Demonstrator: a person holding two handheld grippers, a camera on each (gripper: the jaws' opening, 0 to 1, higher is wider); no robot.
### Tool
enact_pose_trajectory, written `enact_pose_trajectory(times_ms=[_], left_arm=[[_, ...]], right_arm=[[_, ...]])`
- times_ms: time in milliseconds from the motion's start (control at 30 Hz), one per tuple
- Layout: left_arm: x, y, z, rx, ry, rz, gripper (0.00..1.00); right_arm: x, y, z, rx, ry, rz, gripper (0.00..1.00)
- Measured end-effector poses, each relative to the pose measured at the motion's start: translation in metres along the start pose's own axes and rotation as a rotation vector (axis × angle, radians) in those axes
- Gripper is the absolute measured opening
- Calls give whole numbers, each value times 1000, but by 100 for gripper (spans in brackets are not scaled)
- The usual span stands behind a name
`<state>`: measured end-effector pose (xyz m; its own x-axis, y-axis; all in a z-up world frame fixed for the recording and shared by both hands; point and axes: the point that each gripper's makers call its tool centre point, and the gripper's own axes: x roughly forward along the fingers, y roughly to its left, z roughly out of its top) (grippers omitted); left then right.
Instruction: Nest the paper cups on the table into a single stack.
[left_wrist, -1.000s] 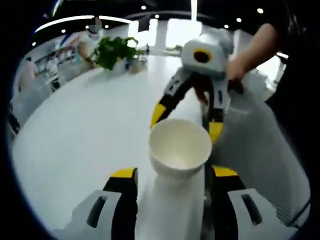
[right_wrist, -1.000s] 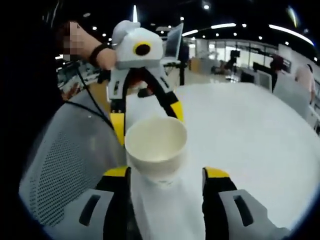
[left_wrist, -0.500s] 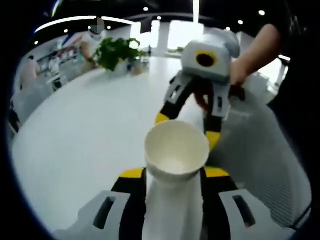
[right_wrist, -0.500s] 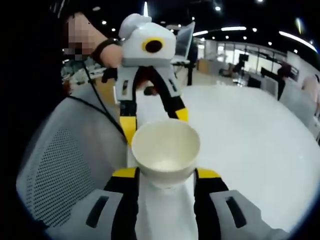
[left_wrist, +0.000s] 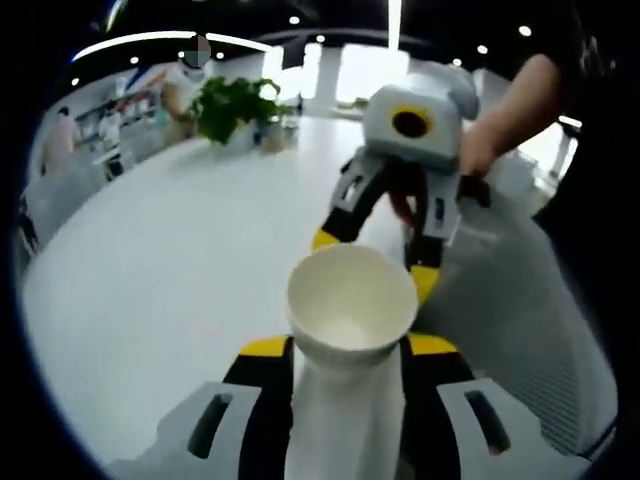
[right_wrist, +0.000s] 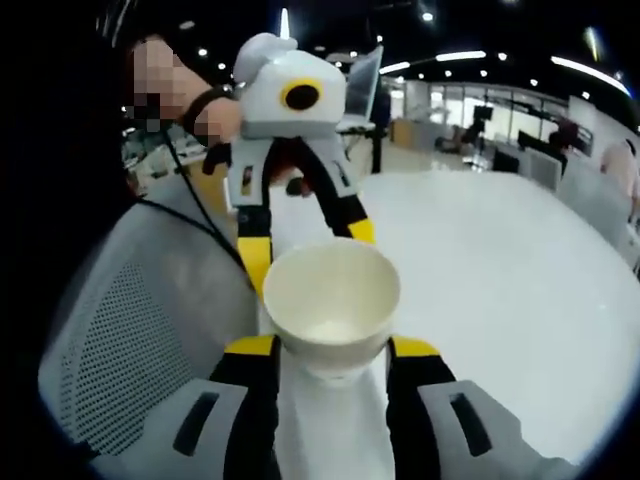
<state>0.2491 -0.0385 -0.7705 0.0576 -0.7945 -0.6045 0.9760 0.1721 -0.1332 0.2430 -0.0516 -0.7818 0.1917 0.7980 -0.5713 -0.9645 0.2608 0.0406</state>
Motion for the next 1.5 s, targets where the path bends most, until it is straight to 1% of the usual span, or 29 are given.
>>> enact_pose_trajectory(times_ms=[200,333,400,567,800,967,1067,1333,1500], left_arm=[[-4,10,10,29,6,-4,41],[-8,22,22,48,11,4,41],[-10,29,29,69,6,10,41],[-14,45,42,85,-4,18,41],[-16,60,51,100,-10,34,41],[-16,68,54,100,-4,34,41],[-17,75,59,103,-8,44,41],[-20,101,73,119,-15,68,41],[-19,116,80,121,-11,72,41]], right_arm=[[-3,-12,8,-24,-4,-11,38],[-8,-25,18,-36,-13,-33,38],[-11,-34,24,-38,-17,-45,38],[-15,-51,35,-59,-24,-65,38],[-17,-67,43,-79,-15,-76,38],[-15,-76,46,-84,-6,-75,38],[-17,-86,50,-90,-7,-80,38],[-18,-113,61,-105,-14,-88,38],[-17,-126,64,-111,-13,-93,38]])
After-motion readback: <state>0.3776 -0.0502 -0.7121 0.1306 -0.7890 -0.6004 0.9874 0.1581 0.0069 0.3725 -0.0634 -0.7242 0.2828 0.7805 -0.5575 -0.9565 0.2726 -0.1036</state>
